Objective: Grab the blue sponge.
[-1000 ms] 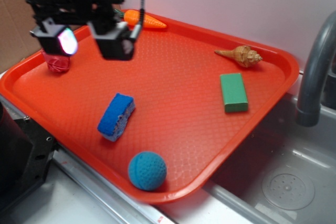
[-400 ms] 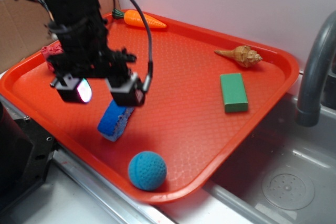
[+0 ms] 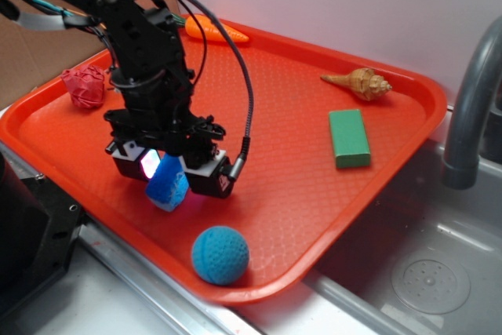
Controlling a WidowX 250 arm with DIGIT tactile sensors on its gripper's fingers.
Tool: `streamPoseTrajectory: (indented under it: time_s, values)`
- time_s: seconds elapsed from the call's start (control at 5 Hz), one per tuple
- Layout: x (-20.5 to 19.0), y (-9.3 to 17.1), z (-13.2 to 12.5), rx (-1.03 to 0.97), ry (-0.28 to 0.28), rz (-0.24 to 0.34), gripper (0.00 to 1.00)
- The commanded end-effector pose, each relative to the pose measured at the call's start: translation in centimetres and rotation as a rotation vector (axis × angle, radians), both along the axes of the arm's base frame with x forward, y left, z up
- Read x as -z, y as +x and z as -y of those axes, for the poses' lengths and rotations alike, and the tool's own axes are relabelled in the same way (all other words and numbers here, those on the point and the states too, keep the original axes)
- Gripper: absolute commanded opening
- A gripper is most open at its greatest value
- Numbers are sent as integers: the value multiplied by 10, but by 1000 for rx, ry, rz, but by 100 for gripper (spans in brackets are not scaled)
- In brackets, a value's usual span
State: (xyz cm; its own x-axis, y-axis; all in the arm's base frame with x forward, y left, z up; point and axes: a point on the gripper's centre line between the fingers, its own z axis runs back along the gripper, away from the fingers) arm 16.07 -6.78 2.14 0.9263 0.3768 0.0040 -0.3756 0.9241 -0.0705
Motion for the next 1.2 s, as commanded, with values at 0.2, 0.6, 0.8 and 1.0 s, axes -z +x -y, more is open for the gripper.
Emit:
streamPoseTrajectory:
  time_s: [0.2,0.6,0.8,1.0]
  values:
    - [-85,9,-20,69,51,94,0]
    - [-153,8,-46,211,88,108,0]
    - [-145,31,-58,290,139,49,0]
    - [-147,40,-72,318,142,63,0]
